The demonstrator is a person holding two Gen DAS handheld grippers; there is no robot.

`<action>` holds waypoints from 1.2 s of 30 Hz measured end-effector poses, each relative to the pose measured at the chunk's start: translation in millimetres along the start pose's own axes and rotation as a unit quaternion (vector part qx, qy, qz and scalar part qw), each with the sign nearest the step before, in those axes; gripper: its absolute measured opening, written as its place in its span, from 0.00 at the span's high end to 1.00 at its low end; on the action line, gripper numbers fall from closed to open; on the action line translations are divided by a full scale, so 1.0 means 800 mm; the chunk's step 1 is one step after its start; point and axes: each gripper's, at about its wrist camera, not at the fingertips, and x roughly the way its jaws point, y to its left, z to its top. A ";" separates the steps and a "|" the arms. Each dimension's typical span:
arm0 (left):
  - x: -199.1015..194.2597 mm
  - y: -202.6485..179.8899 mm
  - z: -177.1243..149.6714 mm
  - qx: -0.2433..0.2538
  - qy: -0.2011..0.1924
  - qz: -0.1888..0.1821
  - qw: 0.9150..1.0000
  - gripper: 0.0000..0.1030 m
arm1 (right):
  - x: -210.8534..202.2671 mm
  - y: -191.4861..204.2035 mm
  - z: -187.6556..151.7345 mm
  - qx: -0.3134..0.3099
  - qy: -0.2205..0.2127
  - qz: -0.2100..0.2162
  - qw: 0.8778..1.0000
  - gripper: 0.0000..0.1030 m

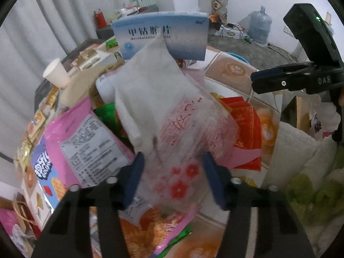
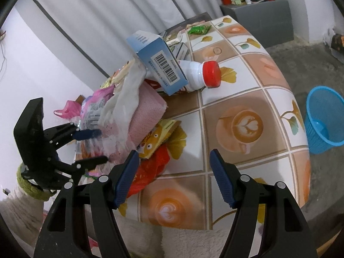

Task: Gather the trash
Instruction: 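Close the left tool on the clear bag while the right tool grasps red wrappers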

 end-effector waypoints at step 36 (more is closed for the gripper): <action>-0.110 0.004 -0.026 -0.234 -0.247 0.002 0.940 1.00 | 0.037 -0.020 -0.011 0.055 0.049 0.017 0.997 0.60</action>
